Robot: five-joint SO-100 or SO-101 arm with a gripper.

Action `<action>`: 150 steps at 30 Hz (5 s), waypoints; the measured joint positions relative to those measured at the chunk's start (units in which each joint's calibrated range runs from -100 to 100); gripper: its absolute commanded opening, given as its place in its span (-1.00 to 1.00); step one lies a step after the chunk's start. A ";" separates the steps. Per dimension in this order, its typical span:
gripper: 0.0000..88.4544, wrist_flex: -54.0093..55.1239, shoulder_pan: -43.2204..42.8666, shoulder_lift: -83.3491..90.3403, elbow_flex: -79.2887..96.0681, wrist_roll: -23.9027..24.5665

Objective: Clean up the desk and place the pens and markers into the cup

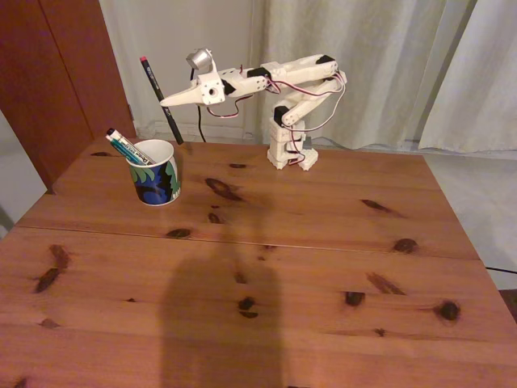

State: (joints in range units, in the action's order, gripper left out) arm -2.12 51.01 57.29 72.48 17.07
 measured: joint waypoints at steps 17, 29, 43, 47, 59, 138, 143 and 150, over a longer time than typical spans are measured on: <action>-0.98 0.00 1.76 -15.68 -11.46 -0.24; -0.98 0.00 1.69 -26.19 -15.46 -5.27; -0.64 0.00 1.69 -27.46 -15.46 -8.40; -0.63 0.00 1.69 -27.46 -15.46 -9.33; -0.63 0.00 -3.08 -24.41 -9.60 -9.82; -0.62 -73.91 -64.76 39.92 26.75 -12.16; -0.62 -73.91 -64.76 39.92 26.75 -12.16; -0.62 -73.91 -64.76 39.92 26.75 -12.16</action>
State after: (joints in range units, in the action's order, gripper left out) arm -76.03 -13.75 97.20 99.24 4.91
